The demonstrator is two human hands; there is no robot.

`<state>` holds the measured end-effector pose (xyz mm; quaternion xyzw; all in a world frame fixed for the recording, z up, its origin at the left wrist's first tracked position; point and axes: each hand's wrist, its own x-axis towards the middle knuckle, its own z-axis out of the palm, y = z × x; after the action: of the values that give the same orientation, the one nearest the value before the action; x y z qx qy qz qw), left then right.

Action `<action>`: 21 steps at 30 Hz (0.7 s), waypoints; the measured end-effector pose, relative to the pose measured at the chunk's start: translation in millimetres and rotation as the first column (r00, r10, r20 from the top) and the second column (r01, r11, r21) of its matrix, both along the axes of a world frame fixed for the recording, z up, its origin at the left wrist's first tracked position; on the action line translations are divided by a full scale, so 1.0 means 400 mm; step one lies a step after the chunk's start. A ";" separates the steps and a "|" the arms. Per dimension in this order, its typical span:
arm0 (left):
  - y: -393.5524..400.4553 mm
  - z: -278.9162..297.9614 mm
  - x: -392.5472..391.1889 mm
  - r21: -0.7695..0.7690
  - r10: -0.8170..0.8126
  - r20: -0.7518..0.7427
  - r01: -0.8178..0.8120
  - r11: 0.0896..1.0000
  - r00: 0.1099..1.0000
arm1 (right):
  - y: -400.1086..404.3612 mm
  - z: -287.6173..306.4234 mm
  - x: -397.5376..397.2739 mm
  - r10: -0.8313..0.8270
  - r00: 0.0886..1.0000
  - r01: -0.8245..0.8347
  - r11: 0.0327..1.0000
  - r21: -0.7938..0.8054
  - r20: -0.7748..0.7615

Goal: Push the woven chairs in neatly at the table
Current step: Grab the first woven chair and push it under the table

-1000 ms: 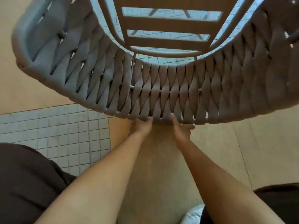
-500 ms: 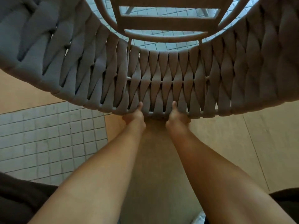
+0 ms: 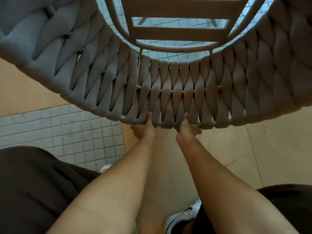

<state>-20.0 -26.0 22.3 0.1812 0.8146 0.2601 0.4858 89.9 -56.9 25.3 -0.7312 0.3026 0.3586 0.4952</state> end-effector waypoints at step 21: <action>0.000 0.830 -0.158 -0.035 -0.458 -0.855 0.908 -0.419 -0.244 | -0.110 0.840 -0.043 0.067 0.992 -0.050 0.985 -0.162 0.102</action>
<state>-83.1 -26.2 354.3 0.9542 0.2722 0.0413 0.1174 72.7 -101.0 361.4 -0.7953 0.2815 0.3078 0.4399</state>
